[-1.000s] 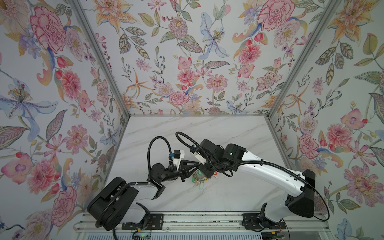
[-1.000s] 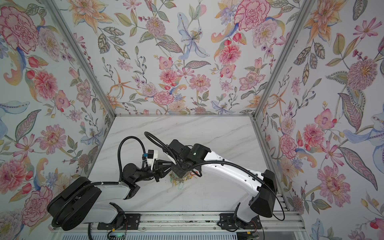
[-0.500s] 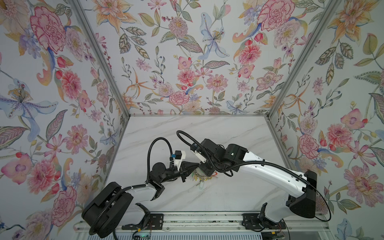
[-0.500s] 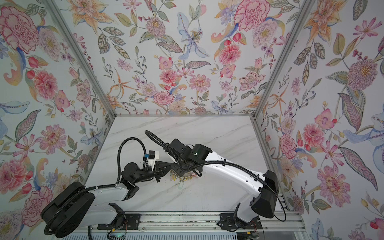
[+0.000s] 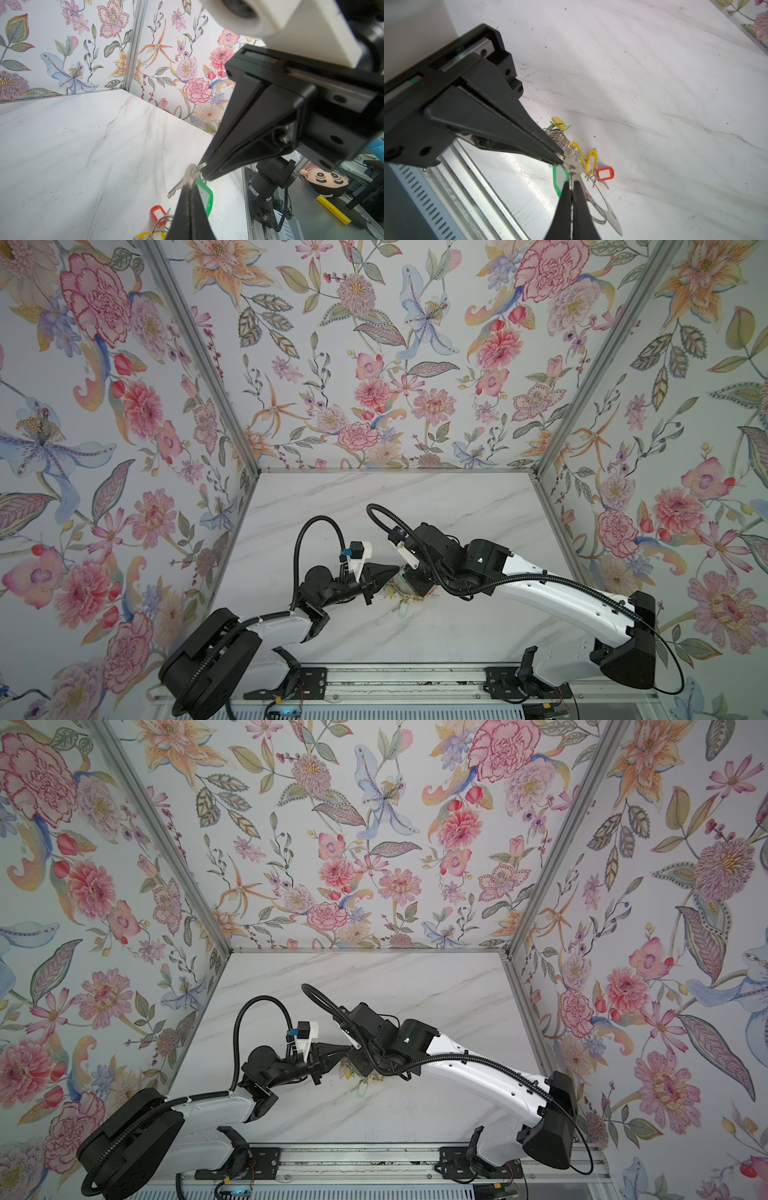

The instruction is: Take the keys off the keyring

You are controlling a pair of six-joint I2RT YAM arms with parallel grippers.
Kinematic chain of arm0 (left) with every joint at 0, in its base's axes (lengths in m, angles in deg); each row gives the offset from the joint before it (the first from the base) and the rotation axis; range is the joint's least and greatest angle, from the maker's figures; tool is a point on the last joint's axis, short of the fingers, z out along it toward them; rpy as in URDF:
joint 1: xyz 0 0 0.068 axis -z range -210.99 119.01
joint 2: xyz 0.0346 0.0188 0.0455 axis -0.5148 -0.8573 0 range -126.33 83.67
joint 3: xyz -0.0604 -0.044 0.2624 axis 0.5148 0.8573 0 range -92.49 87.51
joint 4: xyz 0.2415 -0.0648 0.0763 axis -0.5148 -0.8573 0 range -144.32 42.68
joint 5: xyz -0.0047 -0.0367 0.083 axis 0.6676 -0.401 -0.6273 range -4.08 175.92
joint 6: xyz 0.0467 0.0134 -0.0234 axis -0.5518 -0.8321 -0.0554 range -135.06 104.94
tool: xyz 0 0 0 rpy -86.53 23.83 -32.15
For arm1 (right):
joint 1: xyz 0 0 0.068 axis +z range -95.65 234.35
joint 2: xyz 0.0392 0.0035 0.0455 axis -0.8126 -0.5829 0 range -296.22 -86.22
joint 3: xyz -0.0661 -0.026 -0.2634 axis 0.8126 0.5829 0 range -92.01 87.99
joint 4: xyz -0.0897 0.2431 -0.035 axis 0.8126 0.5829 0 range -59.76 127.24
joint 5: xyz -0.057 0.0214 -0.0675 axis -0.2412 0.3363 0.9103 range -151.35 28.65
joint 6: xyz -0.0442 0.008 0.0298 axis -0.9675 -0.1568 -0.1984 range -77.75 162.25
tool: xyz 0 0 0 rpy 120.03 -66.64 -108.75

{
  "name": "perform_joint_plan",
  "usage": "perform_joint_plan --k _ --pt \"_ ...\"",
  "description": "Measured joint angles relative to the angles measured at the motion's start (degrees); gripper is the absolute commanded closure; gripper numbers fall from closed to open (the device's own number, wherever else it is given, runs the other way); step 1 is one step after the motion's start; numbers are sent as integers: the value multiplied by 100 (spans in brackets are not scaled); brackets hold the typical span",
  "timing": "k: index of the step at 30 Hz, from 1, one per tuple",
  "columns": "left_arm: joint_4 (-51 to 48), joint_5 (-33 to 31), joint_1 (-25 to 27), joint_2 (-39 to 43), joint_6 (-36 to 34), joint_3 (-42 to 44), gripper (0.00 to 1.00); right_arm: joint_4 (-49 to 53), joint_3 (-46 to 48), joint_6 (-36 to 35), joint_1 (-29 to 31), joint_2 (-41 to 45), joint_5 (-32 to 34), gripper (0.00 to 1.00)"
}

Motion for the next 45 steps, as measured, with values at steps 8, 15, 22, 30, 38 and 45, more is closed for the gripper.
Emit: perform_joint_plan --k 8,15,22,30,38,45 --pt "201 -42 68 0 236 -68 100 -1379 1176 391 -11 935 -15 100" --pt "232 -129 203 -33 382 -133 100 -2566 2181 658 -2 1639 70 100" --pt "520 -278 221 -260 682 -138 100 -3589 2806 798 136 1821 516 100" --pt "763 -396 223 -330 951 -122 100 -4743 3403 793 302 1993 970 100" --pt "472 -664 223 -42 953 -92 58 -5342 3515 708 289 2006 1097 100" --pt "-1073 -1106 221 802 455 -79 44 -4465 2605 660 -92 1943 774 100"
